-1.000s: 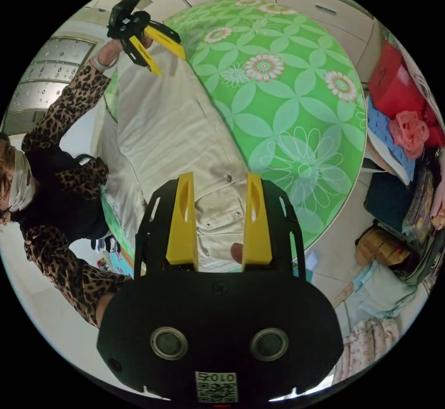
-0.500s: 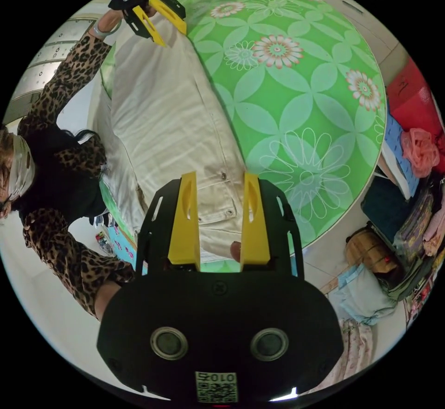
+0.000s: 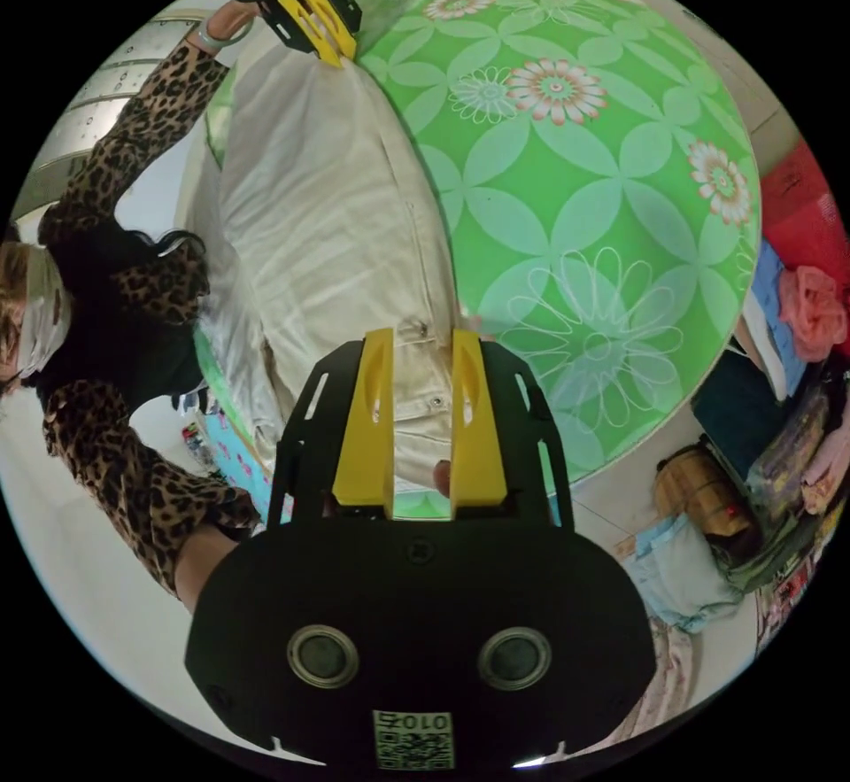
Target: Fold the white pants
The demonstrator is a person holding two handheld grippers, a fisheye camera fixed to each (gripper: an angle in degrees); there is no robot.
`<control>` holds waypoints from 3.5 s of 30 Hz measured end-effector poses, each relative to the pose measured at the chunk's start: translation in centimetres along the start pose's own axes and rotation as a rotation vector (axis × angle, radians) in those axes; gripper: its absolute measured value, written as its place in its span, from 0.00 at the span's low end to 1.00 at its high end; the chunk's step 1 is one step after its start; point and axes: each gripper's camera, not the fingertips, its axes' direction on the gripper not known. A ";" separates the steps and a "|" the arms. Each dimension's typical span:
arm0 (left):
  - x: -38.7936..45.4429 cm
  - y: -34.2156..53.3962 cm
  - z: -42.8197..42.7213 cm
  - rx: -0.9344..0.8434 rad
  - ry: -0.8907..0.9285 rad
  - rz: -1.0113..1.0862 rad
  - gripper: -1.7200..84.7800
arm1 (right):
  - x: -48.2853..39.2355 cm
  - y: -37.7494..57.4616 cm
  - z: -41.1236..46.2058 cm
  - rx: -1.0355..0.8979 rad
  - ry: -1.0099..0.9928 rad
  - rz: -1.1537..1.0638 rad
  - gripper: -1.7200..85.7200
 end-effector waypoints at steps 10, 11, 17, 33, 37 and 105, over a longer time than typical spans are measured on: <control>7.9 1.9 -0.4 0.029 -0.153 -0.084 0.02 | -9.8 5.6 -0.9 0.113 0.067 0.031 0.06; 9.2 2.4 -0.7 0.045 -0.159 -0.095 0.02 | -10.8 5.9 -0.9 0.111 0.084 0.030 0.06; 17.7 5.8 -3.2 0.132 -0.221 -0.136 0.02 | -20.7 9.3 -1.1 0.164 0.206 0.035 0.05; 48.6 10.6 -2.4 0.243 -0.593 -0.261 0.02 | -50.8 19.3 9.3 0.332 0.553 -0.043 0.05; 59.3 11.0 1.7 0.242 -0.703 -0.255 0.02 | -57.0 21.2 16.1 0.384 0.601 -0.082 0.05; 86.1 19.2 34.5 0.375 -0.492 -0.351 0.02 | -51.6 -4.7 81.8 1.307 -0.655 0.637 0.16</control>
